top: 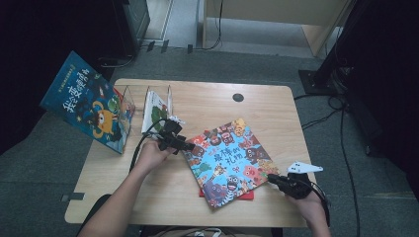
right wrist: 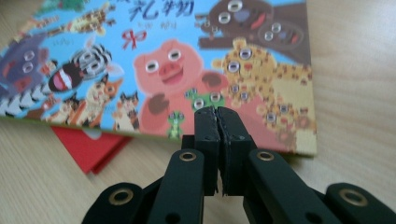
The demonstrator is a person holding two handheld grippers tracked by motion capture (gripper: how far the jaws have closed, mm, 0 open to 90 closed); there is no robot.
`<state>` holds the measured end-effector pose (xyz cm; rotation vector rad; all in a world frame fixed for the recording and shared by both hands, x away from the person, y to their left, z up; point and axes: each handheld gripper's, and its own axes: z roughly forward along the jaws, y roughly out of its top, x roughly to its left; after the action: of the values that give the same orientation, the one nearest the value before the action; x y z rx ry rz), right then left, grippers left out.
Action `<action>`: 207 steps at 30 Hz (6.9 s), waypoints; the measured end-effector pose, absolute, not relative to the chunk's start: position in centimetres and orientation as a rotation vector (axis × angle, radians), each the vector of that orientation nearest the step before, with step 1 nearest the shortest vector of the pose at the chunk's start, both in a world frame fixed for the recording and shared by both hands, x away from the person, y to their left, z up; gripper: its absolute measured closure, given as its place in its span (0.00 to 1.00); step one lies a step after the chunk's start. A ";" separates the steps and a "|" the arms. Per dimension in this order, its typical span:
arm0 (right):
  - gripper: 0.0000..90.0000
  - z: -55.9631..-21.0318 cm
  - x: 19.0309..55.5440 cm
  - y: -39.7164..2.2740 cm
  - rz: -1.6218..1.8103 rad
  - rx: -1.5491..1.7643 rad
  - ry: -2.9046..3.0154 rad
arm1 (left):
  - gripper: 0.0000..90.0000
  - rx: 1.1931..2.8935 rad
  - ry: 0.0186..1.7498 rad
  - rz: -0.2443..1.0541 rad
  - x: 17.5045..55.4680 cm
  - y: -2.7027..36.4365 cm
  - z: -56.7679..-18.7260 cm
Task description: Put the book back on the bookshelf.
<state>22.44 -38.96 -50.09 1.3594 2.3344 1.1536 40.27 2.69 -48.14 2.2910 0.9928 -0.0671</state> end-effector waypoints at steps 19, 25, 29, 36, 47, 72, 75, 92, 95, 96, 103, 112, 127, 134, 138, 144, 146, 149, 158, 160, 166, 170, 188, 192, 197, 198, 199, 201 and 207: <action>0.98 -50.3 23.5 -39.9 1.169 1.412 2.297 | 0.44 2.268 1.025 -0.106 39.1 3.0 -48.1; 0.97 -50.3 24.1 -40.1 1.169 1.432 2.276 | 0.44 2.231 1.052 -0.154 38.6 3.6 -48.2; 0.97 -50.3 24.8 -40.2 1.177 1.460 2.257 | 0.44 2.234 1.047 -0.164 38.1 4.0 -48.2; 0.97 -50.4 25.9 -40.2 1.181 1.479 2.234 | 0.43 2.223 1.063 -0.175 37.0 4.5 -48.2; 0.97 -50.5 27.8 -40.1 1.188 1.515 2.200 | 0.45 2.180 1.100 -0.207 35.9 5.4 -48.4; 0.98 -50.6 31.5 -39.3 1.195 1.525 2.171 | 0.39 2.075 1.188 -0.278 33.6 6.5 -48.6; 0.99 -50.6 32.0 -39.2 1.205 1.540 2.163 | 0.38 2.080 1.193 -0.269 33.4 6.5 -48.6; 0.98 -50.3 32.8 -38.5 1.148 1.512 2.189 | 0.28 2.109 1.226 -0.234 34.0 6.5 -49.1; 0.98 -50.2 32.7 -38.4 1.138 1.510 2.200 | 0.30 2.118 1.234 -0.242 34.6 6.3 -49.4; 0.98 -50.2 32.7 -38.4 1.133 1.519 2.204 | 0.32 2.115 1.235 -0.237 34.7 6.2 -49.4; 0.98 -50.3 32.4 -38.3 1.125 1.514 2.219 | 0.35 2.143 1.235 -0.179 35.4 5.6 -49.3; 0.98 -50.3 31.8 -38.0 1.098 1.514 2.239 | 0.40 2.139 1.229 -0.190 36.7 5.7 -49.4; 0.96 -50.4 30.7 -37.5 1.077 1.481 2.277 | 0.38 2.159 1.221 -0.183 37.3 4.7 -49.3; 0.96 -50.4 30.5 -37.4 1.075 1.486 2.284 | 0.38 2.161 1.215 -0.169 37.0 3.8 -49.3; 0.98 -50.5 30.5 -37.4 1.079 1.482 2.286 | 0.38 2.170 1.197 -0.178 36.7 3.3 -49.4; 1.00 -50.5 30.5 -37.4 1.084 1.478 2.292 | 0.38 2.196 1.212 -0.154 36.3 2.9 -49.2; 1.00 -50.5 30.5 -37.4 1.089 1.484 2.288 | 0.40 2.212 1.211 -0.165 36.2 2.9 -49.1; 1.00 -50.5 30.6 -37.5 1.096 1.493 2.283 | 0.40 2.232 1.205 -0.184 35.9 2.9 -49.0; 1.00 -50.5 30.6 -37.4 1.118 1.483 2.288 | 0.40 2.204 1.227 -0.230 34.9 3.2 -49.0; 1.00 -50.5 30.5 -37.4 1.124 1.484 2.293 | 0.40 2.202 1.236 -0.260 34.7 3.4 -49.0; 1.00 -50.4 30.6 -37.1 1.137 1.471 2.308 | 0.39 2.215 1.233 -0.248 33.9 3.4 -48.9; 1.00 -50.4 30.5 -37.0 1.126 1.464 2.318 | 0.40 2.197 1.244 -0.256 34.3 3.5 -49.0; 1.00 -50.3 29.6 -36.8 1.127 1.404 2.369 | 0.39 2.148 1.242 -0.200 35.7 2.9 -49.3; 1.00 -50.4 29.8 -36.6 1.151 1.412 2.369 | 0.38 2.150 1.256 -0.183 35.7 3.1 -49.2; 1.00 -50.4 29.9 -36.2 1.162 1.410 2.372 | 0.38 2.112 1.300 -0.175 35.5 3.4 -49.3; 1.00 -50.4 29.9 -36.1 1.161 1.412 2.371 | 0.40 2.111 1.309 -0.167 35.5 3.4 -49.3; 1.00 -50.4 29.8 -36.1 1.161 1.413 2.370 | 0.42 2.113 1.317 -0.159 35.5 3.4 -49.3; 1.00 -50.5 29.8 -36.1 1.167 1.421 2.370 | 0.47 2.094 1.354 -0.203 35.7 3.5 -49.2; 1.00 -50.6 29.9 -36.3 1.188 1.447 2.361 | 0.54 2.143 1.409 -0.224 35.7 3.2 -48.3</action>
<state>29.90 -36.27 -50.57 1.4471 2.3607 1.1882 35.71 3.19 -48.33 2.1432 1.4093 -0.2243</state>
